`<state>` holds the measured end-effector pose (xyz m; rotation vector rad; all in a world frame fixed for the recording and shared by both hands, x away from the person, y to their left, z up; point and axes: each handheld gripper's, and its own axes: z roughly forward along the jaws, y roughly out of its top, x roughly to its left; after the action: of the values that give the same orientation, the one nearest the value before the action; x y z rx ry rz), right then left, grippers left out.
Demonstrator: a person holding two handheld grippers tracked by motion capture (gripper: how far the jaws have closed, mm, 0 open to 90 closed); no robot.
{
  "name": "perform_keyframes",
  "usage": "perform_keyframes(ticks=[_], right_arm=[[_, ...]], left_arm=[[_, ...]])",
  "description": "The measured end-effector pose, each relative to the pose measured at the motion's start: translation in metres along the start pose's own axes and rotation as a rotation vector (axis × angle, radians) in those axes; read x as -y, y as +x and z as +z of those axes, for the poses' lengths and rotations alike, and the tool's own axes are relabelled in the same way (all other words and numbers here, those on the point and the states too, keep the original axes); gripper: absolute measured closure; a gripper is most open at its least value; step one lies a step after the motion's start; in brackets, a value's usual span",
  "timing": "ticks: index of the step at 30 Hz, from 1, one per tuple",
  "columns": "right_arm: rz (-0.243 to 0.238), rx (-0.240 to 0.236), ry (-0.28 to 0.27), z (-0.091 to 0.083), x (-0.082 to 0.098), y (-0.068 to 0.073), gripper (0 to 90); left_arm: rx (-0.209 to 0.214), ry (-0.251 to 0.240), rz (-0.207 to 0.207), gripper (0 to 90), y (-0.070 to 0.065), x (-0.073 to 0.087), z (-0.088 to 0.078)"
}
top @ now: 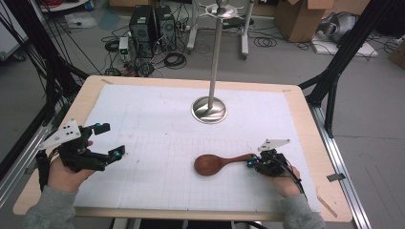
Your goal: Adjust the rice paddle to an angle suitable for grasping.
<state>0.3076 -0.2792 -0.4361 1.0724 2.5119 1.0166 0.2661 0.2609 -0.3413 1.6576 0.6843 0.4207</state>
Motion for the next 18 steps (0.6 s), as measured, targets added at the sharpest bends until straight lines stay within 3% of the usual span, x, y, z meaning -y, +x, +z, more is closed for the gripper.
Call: perform_keyframes(ticks=[18], right_arm=[[-0.005,0.015,0.001,0.016,-0.018,-0.004,89.7]], left_arm=[[-0.013,0.002,0.001,1.8,-0.001,0.001,-0.005]])
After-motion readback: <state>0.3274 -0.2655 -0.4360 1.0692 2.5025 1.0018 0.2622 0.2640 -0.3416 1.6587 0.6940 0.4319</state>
